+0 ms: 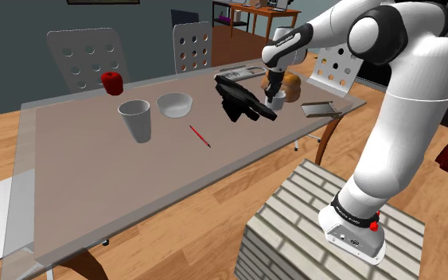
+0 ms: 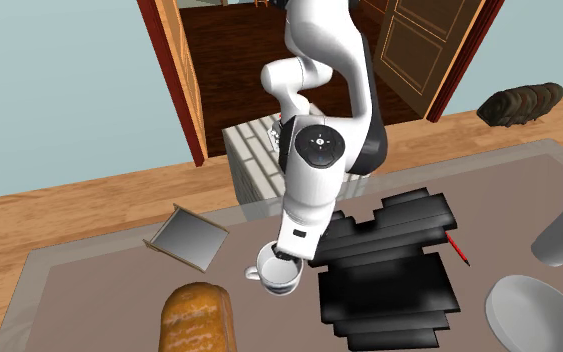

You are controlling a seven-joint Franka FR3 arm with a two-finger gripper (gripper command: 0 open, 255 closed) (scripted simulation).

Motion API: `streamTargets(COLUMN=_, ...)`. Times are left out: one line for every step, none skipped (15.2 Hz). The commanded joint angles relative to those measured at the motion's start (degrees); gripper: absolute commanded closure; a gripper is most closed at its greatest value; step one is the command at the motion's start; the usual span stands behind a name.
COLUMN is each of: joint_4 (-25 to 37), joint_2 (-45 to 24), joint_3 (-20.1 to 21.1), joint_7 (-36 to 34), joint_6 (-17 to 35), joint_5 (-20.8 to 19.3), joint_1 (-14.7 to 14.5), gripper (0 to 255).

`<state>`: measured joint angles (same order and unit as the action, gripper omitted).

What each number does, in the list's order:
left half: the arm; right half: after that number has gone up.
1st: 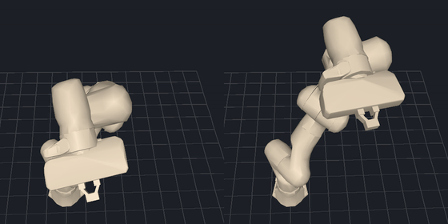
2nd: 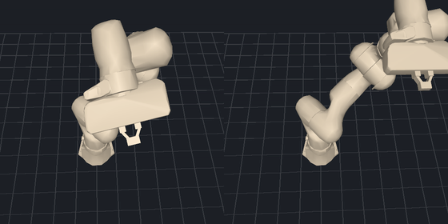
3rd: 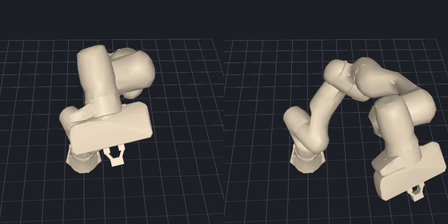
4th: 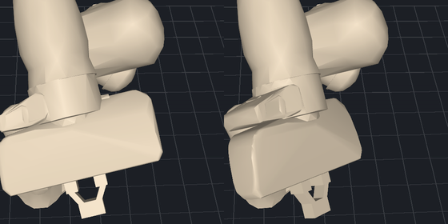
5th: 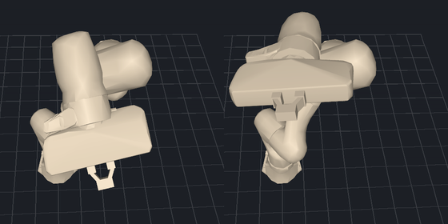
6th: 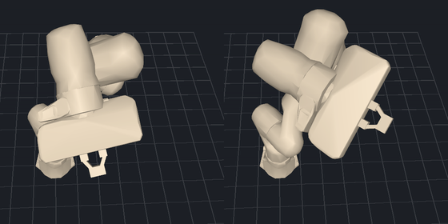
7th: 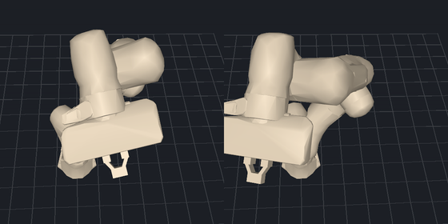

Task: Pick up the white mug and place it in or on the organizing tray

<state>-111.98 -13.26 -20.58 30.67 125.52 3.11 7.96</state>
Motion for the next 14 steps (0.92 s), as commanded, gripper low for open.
streamTargets(joint_4=0.4, joint_2=0.9, joint_3=-0.1, joint_7=-0.2, joint_6=-1.2, joint_5=-0.4, joint_1=-0.1, gripper=255)
streamTargets(joint_4=0.7, joint_2=1.2, joint_3=-0.1, joint_7=-0.3, joint_6=-1.9, joint_5=-0.6, joint_1=-0.2, gripper=255)
streamTargets(joint_4=1.1, joint_2=1.6, joint_3=-0.2, joint_7=-0.4, joint_6=-2.6, joint_5=-0.7, joint_1=-0.2, gripper=255)
streamTargets(joint_4=1.5, joint_2=1.9, joint_3=-0.2, joint_7=-0.5, joint_6=-3.3, joint_5=-0.8, joint_1=-0.2, gripper=255)
streamTargets(joint_4=1.9, joint_2=2.2, joint_3=-0.2, joint_7=-0.6, joint_6=-4.0, joint_5=-1.0, joint_1=-0.3, gripper=255)
streamTargets(joint_4=2.3, joint_2=2.5, joint_3=-0.3, joint_7=-0.6, joint_6=-4.7, joint_5=-1.1, joint_1=-0.3, gripper=255)
streamTargets(joint_4=2.8, joint_2=2.8, joint_3=-0.3, joint_7=-0.7, joint_6=-5.4, joint_5=-1.2, joint_1=-0.3, gripper=255)
streamTargets(joint_4=3.2, joint_2=3.1, joint_3=-0.3, joint_7=-0.8, joint_6=-6.1, joint_5=-1.4, joint_1=-0.4, gripper=255)
streamTargets(joint_4=3.7, joint_2=3.4, joint_3=-0.4, joint_7=-0.8, joint_6=-6.8, joint_5=-1.5, joint_1=-0.4, gripper=255)
streamTargets(joint_4=4.1, joint_2=3.6, joint_3=-0.4, joint_7=-0.9, joint_6=-7.5, joint_5=-1.6, joint_1=-0.4, gripper=255)
streamTargets(joint_4=4.6, joint_2=3.9, joint_3=-0.4, joint_7=-0.9, joint_6=-8.2, joint_5=-1.7, joint_1=-0.4, gripper=255)
streamTargets(joint_4=5.1, joint_2=4.1, joint_3=-0.4, joint_7=-1.0, joint_6=-9.0, joint_5=-1.8, joint_1=-0.5, gripper=255)
streamTargets(joint_4=5.6, joint_2=4.3, joint_3=-0.4, joint_7=-1.0, joint_6=-9.7, joint_5=-1.9, joint_1=-0.5, gripper=255)
streamTargets(joint_4=6.1, joint_2=4.6, joint_3=-0.4, joint_7=-1.1, joint_6=-10.4, joint_5=-2.0, joint_1=-0.5, gripper=255)
